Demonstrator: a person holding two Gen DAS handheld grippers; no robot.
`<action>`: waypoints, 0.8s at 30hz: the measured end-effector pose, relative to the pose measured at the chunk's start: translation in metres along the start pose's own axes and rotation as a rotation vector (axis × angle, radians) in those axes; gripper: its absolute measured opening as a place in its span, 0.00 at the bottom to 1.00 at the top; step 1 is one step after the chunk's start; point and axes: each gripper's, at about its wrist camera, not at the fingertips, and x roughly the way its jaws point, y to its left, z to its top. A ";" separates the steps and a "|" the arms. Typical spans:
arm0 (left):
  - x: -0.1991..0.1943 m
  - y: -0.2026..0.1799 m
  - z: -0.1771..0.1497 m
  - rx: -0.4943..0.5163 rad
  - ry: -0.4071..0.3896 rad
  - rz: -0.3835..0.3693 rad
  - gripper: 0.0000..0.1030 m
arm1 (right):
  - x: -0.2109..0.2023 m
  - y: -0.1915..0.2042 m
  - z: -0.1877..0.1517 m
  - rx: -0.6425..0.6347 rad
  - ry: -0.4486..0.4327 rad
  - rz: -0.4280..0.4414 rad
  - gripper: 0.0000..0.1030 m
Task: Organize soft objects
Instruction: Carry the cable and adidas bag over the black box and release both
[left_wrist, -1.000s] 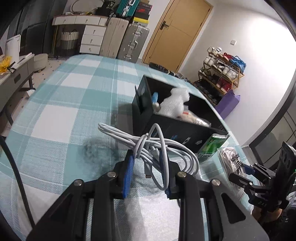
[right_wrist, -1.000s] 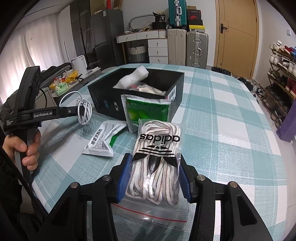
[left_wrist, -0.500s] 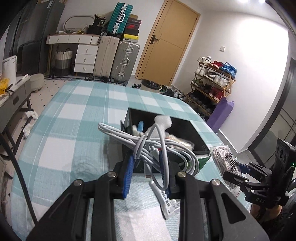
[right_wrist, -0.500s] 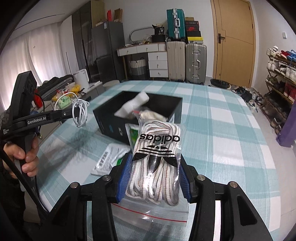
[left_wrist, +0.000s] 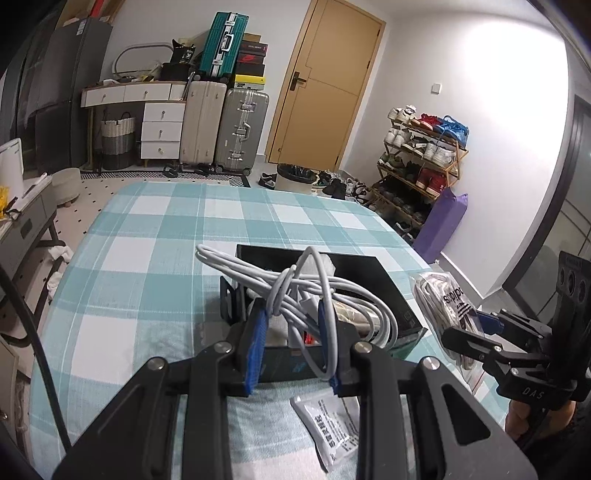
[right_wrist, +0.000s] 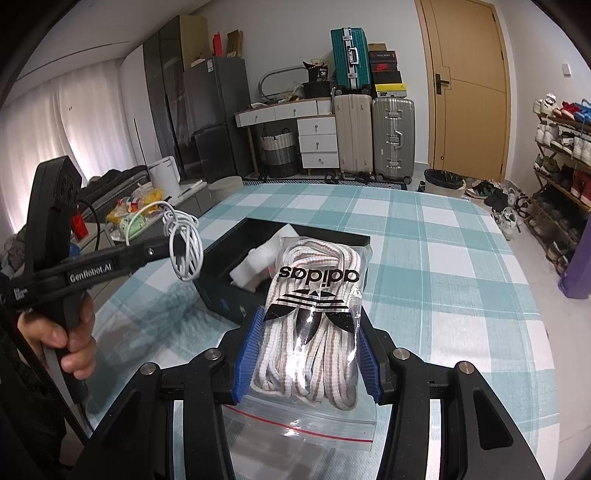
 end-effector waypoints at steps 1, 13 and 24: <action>0.002 -0.001 0.001 0.005 -0.001 0.006 0.25 | 0.002 -0.001 0.002 0.004 0.000 0.002 0.46; 0.029 -0.002 0.011 0.033 0.033 0.037 0.25 | 0.030 0.000 0.025 0.046 0.017 0.017 0.46; 0.057 -0.002 0.004 0.082 0.092 0.063 0.25 | 0.066 -0.003 0.037 0.051 0.048 0.006 0.46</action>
